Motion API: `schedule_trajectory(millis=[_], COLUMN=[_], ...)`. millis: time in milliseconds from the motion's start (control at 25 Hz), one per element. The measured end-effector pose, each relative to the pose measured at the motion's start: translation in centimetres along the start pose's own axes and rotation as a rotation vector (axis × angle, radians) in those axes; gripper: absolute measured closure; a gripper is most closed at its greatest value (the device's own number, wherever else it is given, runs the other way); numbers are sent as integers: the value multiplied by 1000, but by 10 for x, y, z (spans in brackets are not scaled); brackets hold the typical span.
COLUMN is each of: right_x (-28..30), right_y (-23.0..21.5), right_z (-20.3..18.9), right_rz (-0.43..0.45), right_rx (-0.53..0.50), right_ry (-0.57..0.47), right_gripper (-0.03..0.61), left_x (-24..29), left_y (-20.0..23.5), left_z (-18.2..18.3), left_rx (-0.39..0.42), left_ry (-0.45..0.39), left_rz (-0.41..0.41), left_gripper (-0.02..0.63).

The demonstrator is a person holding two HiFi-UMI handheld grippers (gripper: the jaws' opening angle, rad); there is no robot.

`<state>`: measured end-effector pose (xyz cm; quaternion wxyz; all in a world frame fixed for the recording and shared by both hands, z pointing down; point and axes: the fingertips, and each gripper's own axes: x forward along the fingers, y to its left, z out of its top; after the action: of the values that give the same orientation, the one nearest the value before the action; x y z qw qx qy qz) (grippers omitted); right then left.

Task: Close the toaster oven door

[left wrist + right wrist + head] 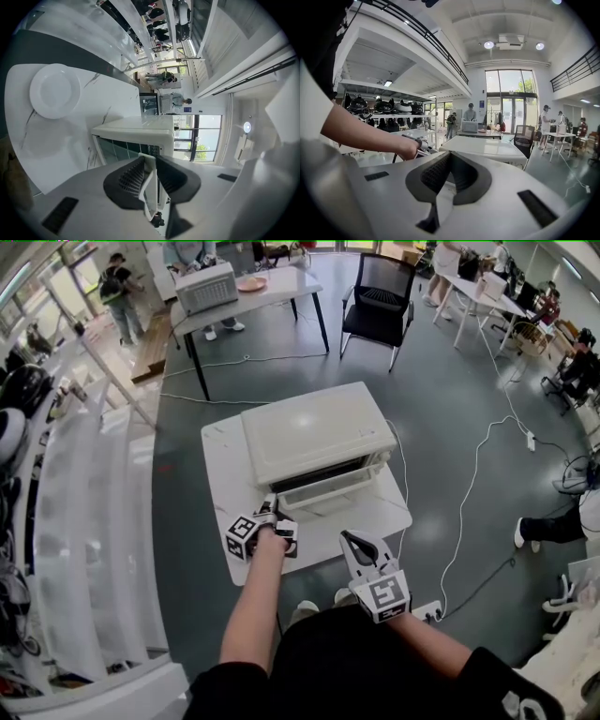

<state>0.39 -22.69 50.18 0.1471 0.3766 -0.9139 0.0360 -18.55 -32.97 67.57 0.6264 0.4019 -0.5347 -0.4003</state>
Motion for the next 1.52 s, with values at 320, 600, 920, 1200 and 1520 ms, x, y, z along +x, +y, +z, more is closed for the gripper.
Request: schedule_trajectory(millis=[320, 600, 920, 1200, 1520], right_x=[3, -1, -9, -12, -16], right_y=[-2, -8, -15, -15, -14], right_z=[-2, -8, -10, -10, -13], right_rz=[16, 8, -1, 5, 27], right_rx=[19, 35, 46, 46, 53], right_ry=[14, 30, 42, 48, 49], right_gripper=[557, 557, 557, 557, 557], left_x=[10, 14, 18, 19, 16], left_y=[-7, -10, -10, -14, -19], left_z=[4, 8, 9, 10, 11], left_rx=[14, -10, 15, 38, 98], left_ry=[0, -20, -21, -25, -44], left_rz=[-14, -22, -30, -55, -61], left_gripper=[523, 526, 526, 525, 525])
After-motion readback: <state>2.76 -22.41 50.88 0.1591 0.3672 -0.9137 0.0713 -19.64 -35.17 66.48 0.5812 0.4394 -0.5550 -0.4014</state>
